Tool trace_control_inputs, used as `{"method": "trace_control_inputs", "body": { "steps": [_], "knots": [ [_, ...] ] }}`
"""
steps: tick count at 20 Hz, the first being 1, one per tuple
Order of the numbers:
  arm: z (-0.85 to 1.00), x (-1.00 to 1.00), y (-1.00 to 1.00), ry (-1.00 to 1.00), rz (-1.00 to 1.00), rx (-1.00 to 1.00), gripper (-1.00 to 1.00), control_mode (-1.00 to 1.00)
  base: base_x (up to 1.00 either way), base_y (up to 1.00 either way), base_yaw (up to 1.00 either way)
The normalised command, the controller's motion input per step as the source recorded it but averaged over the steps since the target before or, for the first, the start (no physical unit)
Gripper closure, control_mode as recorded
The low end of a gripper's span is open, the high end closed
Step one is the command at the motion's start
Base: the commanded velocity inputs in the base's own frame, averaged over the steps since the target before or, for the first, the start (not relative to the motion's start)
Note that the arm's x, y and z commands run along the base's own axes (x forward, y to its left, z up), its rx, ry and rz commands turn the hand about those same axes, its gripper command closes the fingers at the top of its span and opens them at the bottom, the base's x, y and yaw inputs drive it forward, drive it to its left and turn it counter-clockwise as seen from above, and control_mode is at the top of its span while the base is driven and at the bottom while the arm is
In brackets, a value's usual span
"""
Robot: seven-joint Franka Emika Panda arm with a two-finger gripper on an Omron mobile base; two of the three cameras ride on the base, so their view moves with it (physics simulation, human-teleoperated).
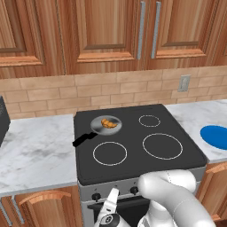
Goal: Pick the croissant and place it on the pan. Then turn on the stove to warm the croissant.
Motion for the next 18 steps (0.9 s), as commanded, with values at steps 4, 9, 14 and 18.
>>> {"method": "trace_control_inputs", "body": {
  "steps": [4,9,14,18],
  "knots": [
    [0.02,-0.05,0.16,-0.02,0.02,-0.3,1.0,-1.0,0.0,0.0,0.0],
    [0.0,-0.16,0.17,-0.04,0.01,-0.31,1.0,-1.0,0.0,0.0,0.0],
    [0.0,-0.17,0.13,-0.05,0.0,-0.33,1.0,-1.0,0.0,0.0,0.0],
    [0.0,-0.12,0.12,-0.05,0.0,-0.37,1.0,-1.0,0.0,0.0,0.0]
  ]
}}
